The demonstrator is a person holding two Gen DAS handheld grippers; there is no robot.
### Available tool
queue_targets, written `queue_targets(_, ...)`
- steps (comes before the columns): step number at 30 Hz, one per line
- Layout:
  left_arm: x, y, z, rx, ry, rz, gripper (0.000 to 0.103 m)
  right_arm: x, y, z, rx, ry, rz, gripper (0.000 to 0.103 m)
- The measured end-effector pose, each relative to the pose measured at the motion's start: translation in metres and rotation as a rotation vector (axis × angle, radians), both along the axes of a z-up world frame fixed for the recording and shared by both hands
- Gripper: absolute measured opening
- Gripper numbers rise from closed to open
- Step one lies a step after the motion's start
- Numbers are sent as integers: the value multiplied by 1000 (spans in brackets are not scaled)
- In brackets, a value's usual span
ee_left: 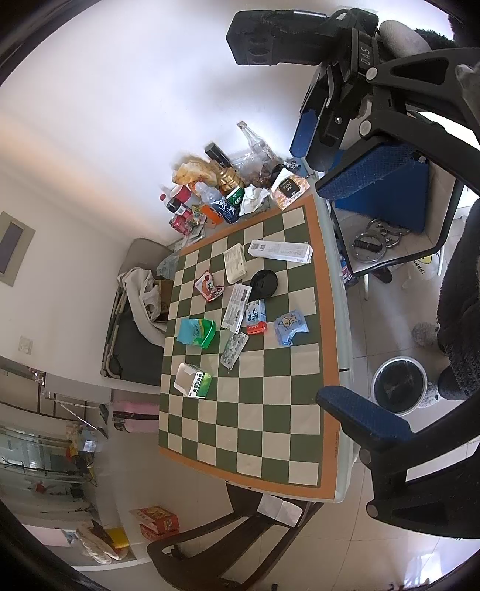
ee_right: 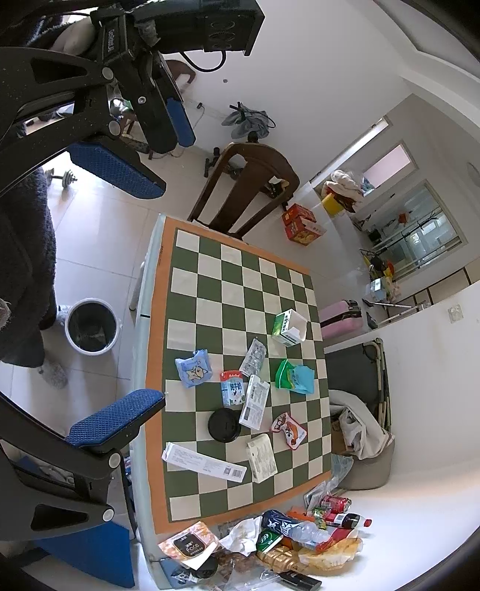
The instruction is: Collect trash
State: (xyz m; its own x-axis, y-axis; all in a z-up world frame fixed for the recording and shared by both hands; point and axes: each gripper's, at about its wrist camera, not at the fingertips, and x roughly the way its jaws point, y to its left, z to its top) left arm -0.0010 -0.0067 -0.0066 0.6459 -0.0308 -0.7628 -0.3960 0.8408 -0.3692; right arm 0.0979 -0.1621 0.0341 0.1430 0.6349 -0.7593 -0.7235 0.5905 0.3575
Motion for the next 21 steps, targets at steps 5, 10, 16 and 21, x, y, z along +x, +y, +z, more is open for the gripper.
queue_targets(5, 1, -1, 1, 2, 0, 0, 103, 1, 1, 0, 1, 3, 4, 103)
queue_targets(10, 3, -2, 3, 10, -6, 9, 103, 0, 2, 0, 2, 1, 2, 103)
queue_targets(16, 1, -2, 4, 11, -9, 13, 103, 1, 1, 0, 2, 4, 2, 103)
queue_targets(21, 1, -2, 4, 11, -9, 10, 103, 1, 0, 0, 2, 3, 5, 103)
